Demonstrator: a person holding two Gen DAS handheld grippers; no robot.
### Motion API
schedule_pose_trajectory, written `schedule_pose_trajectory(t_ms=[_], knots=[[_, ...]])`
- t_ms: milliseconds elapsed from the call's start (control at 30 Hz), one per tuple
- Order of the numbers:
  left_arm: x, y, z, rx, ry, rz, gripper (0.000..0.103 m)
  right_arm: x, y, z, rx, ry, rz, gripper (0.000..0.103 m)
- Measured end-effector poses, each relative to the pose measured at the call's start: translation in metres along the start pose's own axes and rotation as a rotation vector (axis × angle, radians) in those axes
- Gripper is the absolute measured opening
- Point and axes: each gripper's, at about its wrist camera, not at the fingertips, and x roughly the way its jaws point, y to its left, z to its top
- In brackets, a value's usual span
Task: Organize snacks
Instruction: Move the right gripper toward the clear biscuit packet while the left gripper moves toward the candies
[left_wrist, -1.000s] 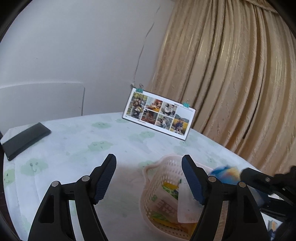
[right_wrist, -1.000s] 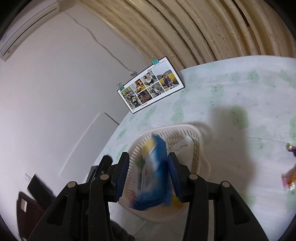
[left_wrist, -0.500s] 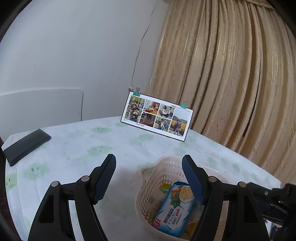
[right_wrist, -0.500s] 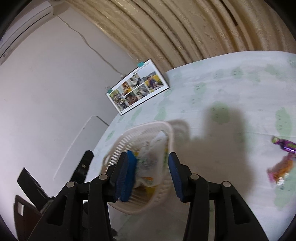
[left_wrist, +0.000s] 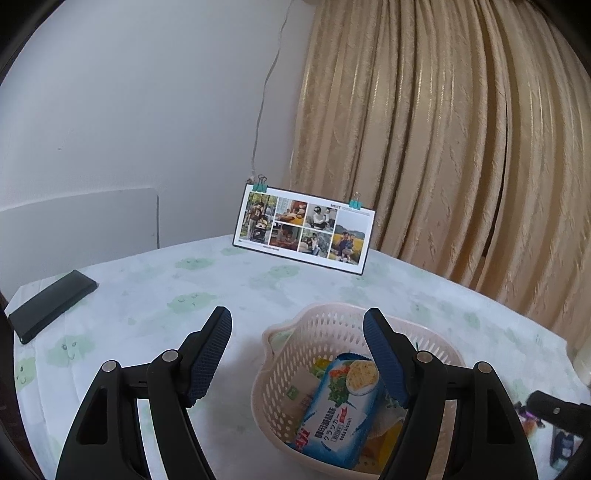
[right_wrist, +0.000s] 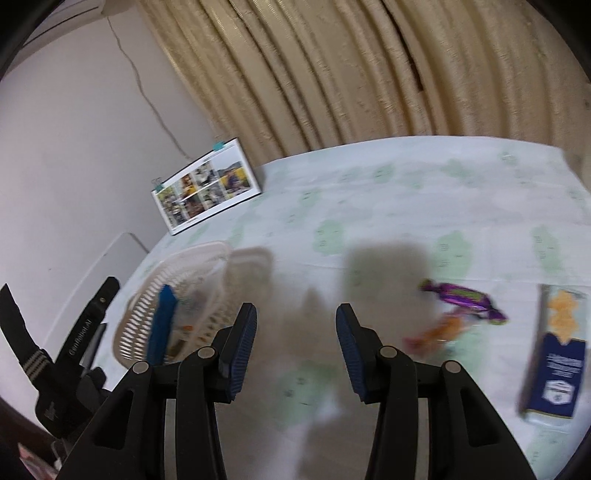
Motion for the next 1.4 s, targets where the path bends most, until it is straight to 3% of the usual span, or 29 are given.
schedule_pose_trajectory(t_ms=[467,800,1067,1233,1400], knots=[[-0.004,-0.013,-0.005,0.051,-0.021,0.016,0.074,-0.038,-0.053,-0.013,0.086,-0.036,-0.067,0.046],[-0.019,-0.03,-0.006,0.097,-0.076,-0.049,0.074,-0.078,-0.101,-0.03,0.186,-0.086,-0.144,0.047],[-0.022,-0.063,-0.015,0.188,-0.01,-0.172,0.074,-0.107,-0.138,-0.041,0.28,-0.12,-0.208,0.047],[-0.034,-0.086,-0.016,0.249,0.004,-0.261,0.074,-0.123,-0.162,-0.053,0.38,-0.115,-0.207,0.047],[-0.043,-0.11,-0.018,0.282,0.066,-0.365,0.074,-0.125,-0.185,-0.06,0.485,-0.086,-0.176,0.047]])
